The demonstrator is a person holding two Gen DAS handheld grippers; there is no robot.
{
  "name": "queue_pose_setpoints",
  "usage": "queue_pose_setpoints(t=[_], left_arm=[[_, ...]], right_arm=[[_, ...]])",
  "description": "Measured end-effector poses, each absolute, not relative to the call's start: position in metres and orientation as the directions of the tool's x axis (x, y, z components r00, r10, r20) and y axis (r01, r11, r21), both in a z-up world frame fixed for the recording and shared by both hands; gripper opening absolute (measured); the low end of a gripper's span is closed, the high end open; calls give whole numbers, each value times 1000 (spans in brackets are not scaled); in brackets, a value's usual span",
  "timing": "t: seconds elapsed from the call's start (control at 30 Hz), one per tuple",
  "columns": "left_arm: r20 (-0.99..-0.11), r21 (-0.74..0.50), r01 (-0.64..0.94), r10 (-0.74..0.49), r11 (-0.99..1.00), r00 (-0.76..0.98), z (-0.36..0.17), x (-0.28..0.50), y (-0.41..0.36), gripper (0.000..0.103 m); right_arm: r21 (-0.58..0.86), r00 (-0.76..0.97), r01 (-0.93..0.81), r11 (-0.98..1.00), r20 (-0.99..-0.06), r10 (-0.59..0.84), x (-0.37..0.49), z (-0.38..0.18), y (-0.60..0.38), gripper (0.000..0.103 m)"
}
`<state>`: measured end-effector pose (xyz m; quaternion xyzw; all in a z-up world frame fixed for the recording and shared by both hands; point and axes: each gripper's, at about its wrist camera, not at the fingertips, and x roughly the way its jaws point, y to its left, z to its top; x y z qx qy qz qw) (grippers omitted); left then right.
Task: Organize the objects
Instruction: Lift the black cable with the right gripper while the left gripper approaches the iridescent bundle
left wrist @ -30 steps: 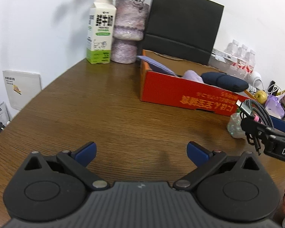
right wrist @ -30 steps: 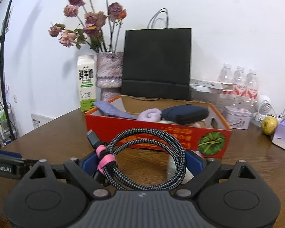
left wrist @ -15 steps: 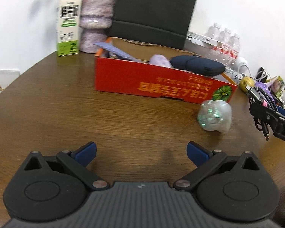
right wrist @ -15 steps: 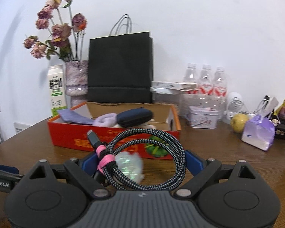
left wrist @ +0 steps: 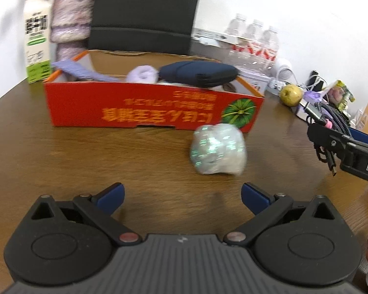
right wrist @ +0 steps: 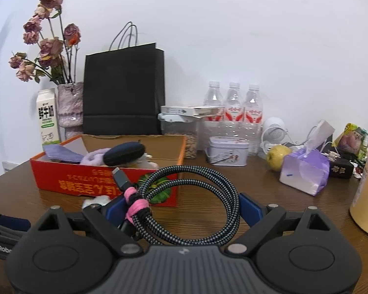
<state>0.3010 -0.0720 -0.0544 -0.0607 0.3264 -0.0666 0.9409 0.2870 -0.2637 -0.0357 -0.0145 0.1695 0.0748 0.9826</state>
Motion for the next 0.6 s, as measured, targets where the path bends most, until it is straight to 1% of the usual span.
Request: queue_pose_setpoints(t=[0.2,0.43,0.6], left_arm=[[-593,-150,99,-169,984,787,-54,318,-104,103],[-560,-73,46,-80,996,825,-51,336,-134,103],[-568,-75,21,-60,997,821,-53,350,-144,103]], right_arm=[[-3,932,-130,991,-341,121,293,-37,-285,92],[0,934,-109,994,-341,102,297,-37,-306,92],[3,933,-98,995,-347,92,300,-37,-317,92]])
